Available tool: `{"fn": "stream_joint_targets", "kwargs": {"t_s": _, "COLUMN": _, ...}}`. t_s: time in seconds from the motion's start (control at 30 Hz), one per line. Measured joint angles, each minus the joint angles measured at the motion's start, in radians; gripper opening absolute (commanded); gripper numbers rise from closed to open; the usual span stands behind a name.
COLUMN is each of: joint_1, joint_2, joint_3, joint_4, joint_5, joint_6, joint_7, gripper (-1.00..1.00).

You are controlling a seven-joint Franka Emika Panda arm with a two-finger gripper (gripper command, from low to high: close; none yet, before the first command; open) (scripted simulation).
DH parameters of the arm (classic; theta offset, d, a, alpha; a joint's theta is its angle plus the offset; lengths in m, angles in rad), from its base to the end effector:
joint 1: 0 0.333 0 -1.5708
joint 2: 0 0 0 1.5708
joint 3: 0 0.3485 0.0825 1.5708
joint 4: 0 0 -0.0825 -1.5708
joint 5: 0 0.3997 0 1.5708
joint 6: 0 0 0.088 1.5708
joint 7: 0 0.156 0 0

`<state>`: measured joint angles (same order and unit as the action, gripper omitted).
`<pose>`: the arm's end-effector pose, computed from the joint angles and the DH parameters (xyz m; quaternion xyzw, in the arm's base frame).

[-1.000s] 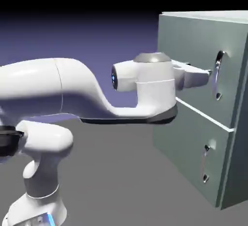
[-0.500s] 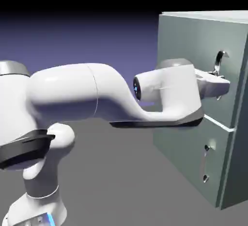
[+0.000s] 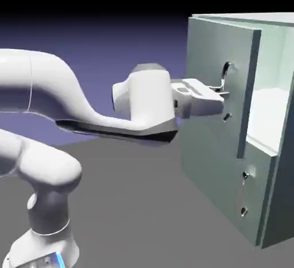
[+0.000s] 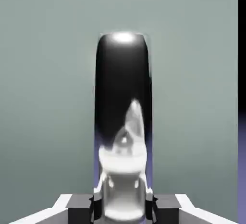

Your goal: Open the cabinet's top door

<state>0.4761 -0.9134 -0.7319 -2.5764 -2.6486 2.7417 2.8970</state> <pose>0.3910 -0.1260 0.5370 -0.6155 0.3477 -0.6818 0.1881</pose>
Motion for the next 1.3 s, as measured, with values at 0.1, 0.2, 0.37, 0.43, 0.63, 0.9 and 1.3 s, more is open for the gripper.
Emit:
{"fn": "stream_joint_targets", "kwargs": {"t_s": 0.1, "joint_1": -0.109, "joint_2": -0.019, "joint_3": 0.101, "joint_4": -0.060, "joint_5": 0.067, "joint_6": -0.015, "joint_7": 0.000, "gripper": -1.00}}
{"fn": "stream_joint_targets", "kwargs": {"t_s": 0.2, "joint_1": -0.214, "joint_2": -0.074, "joint_3": 0.209, "joint_4": -0.139, "joint_5": 0.184, "joint_6": -0.043, "joint_7": -0.047, "gripper": -1.00}}
{"fn": "stream_joint_targets", "kwargs": {"t_s": 0.37, "joint_1": -0.354, "joint_2": -0.185, "joint_3": 0.377, "joint_4": -0.255, "joint_5": 0.401, "joint_6": -0.081, "joint_7": -0.144, "gripper": -1.00}}
{"fn": "stream_joint_targets", "kwargs": {"t_s": 0.43, "joint_1": -0.394, "joint_2": -0.230, "joint_3": 0.436, "joint_4": -0.293, "joint_5": 0.488, "joint_6": -0.094, "joint_7": -0.185, "gripper": -1.00}}
{"fn": "stream_joint_targets", "kwargs": {"t_s": 0.63, "joint_1": -0.466, "joint_2": -0.365, "joint_3": 0.592, "joint_4": -0.386, "joint_5": 0.748, "joint_6": -0.141, "joint_7": -0.317, "gripper": -1.00}}
{"fn": "stream_joint_targets", "kwargs": {"t_s": 0.9, "joint_1": -0.441, "joint_2": -0.532, "joint_3": 0.792, "joint_4": -0.471, "joint_5": 1.096, "joint_6": -0.281, "joint_7": -0.491, "gripper": -1.00}}
{"fn": "stream_joint_targets", "kwargs": {"t_s": 1.3, "joint_1": -0.277, "joint_2": -0.610, "joint_3": 1.207, "joint_4": -0.452, "joint_5": 1.582, "joint_6": -0.661, "joint_7": -0.602, "gripper": -1.00}}
